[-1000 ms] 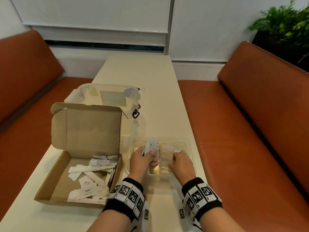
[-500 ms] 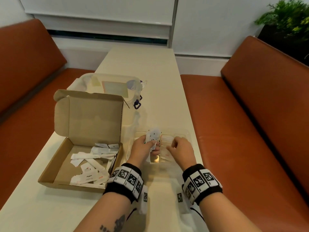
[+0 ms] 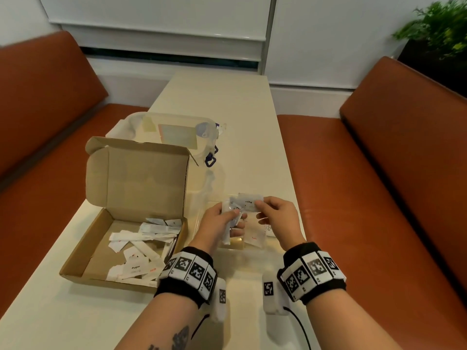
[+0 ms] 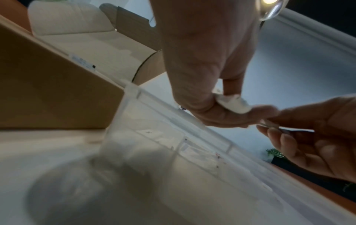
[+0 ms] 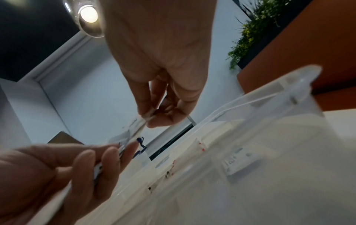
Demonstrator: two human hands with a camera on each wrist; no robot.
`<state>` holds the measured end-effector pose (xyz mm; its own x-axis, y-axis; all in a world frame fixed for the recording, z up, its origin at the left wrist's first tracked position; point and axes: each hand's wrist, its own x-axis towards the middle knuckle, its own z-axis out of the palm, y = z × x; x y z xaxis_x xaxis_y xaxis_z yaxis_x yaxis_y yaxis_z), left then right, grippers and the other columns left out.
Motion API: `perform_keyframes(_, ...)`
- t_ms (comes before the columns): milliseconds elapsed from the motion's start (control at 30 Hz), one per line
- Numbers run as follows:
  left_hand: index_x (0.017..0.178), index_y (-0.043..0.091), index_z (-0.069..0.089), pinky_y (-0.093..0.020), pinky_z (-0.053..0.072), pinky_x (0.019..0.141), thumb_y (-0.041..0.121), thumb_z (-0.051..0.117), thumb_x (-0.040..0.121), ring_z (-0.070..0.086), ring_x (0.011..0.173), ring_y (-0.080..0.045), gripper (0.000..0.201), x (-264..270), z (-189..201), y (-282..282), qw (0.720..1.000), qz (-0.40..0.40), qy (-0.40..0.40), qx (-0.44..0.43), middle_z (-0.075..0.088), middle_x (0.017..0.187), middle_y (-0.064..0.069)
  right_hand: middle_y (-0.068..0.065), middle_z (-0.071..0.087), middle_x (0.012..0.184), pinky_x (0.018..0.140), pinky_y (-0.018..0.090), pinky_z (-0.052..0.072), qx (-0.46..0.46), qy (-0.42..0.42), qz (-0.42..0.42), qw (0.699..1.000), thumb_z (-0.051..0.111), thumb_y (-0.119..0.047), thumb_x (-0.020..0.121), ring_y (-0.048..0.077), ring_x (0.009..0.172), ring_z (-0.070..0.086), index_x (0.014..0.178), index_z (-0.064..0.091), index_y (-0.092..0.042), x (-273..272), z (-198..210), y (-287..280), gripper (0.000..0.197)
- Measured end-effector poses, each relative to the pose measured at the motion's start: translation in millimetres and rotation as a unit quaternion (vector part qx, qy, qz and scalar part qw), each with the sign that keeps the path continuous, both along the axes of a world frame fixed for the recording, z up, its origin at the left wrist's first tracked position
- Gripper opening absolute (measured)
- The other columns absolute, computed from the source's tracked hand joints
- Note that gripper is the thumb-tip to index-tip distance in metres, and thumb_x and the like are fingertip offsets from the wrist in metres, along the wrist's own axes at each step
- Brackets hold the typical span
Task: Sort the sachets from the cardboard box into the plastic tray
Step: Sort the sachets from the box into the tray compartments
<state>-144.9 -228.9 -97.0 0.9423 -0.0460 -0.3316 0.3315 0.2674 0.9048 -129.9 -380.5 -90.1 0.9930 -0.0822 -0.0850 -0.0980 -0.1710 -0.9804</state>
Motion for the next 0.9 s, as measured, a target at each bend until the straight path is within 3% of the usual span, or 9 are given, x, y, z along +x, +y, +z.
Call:
perform_keyframes(100,0.094,0.008,0.064,-0.027,0.054,0.050,0.006,0.054,0.093,0.063,0.059,-0.018,0.010,4.6,-3.0,-4.5,0.997,0.073,0.003,-0.001,0.068,0.088,-0.015,0.005,0.060,0.063,0.057,0.024,0.053,0.027,0.015,-0.027,0.999,0.062,-0.006,0.088,0.017,0.060,0.061,0.074,0.060,-0.006,-0.3,0.0,-8.6,0.015)
perform_keyframes(167,0.099,0.002,0.062,-0.028,0.051,0.048,0.005,0.053,0.094,0.060,0.060,-0.021,0.011,6.6,-3.7,-10.2,0.995,0.101,0.006,-0.011,0.066,0.091,-0.018,0.007,0.063,0.063,0.060,0.026,0.055,0.060,0.027,-0.047,0.997,0.063,-0.004,0.087,0.018,0.059,0.063,0.081,0.056,-0.008,-1.3,0.5,-13.7,0.011)
perform_keyframes(267,0.106,0.002,0.062,-0.025,0.054,0.050,0.008,0.055,0.094,0.062,0.063,-0.018,0.016,6.1,-1.6,-22.1,0.996,0.084,-0.003,-0.024,0.065,0.092,-0.015,0.012,0.067,0.067,0.060,0.027,0.055,0.099,0.057,-0.046,0.992,0.062,-0.002,0.087,0.020,0.061,0.065,0.089,0.053,-0.007,-3.7,0.4,-18.0,0.010)
perform_keyframes(400,0.106,0.004,0.063,-0.023,0.052,0.051,0.007,0.059,0.091,0.062,0.063,-0.015,0.016,9.2,1.1,-32.9,0.997,0.066,-0.022,0.014,0.064,0.085,-0.012,0.017,0.067,0.075,0.060,0.029,0.055,0.093,0.088,-0.003,0.992,0.062,0.000,0.086,0.023,0.064,0.066,0.085,0.054,-0.004,-6.5,-1.9,-19.1,0.009)
perform_keyframes(567,0.102,0.005,0.063,-0.025,0.052,0.051,0.007,0.063,0.088,0.060,0.059,-0.016,0.014,12.7,-2.2,-29.3,0.996,0.064,-0.027,0.052,0.065,0.079,-0.009,0.004,0.062,0.070,0.064,0.030,0.051,-0.006,0.026,-0.012,1.000,0.075,-0.008,0.077,0.018,0.068,0.061,0.082,0.062,-0.012,-3.3,-1.3,-22.6,0.014)
perform_keyframes(800,0.104,0.003,0.062,-0.022,0.049,0.047,0.006,0.067,0.085,0.059,0.055,-0.013,0.020,14.4,-4.4,-22.6,0.997,0.047,-0.026,0.049,0.065,0.080,-0.010,0.010,0.066,0.072,0.065,0.029,0.054,0.096,0.066,-0.038,0.993,0.071,-0.004,0.080,0.021,0.064,0.063,0.078,0.062,-0.005,0.4,-1.2,-11.5,0.010)
perform_keyframes(900,0.097,0.007,0.063,-0.023,0.047,0.046,0.009,0.069,0.084,0.057,0.052,-0.014,0.015,18.0,-5.3,-13.5,0.992,0.082,-0.028,0.091,0.063,0.071,-0.008,0.011,0.066,0.072,0.068,0.031,0.054,0.067,0.096,-0.004,0.993,0.071,-0.005,0.081,0.023,0.068,0.064,0.073,0.061,-0.007,2.9,-3.2,-5.2,0.013)
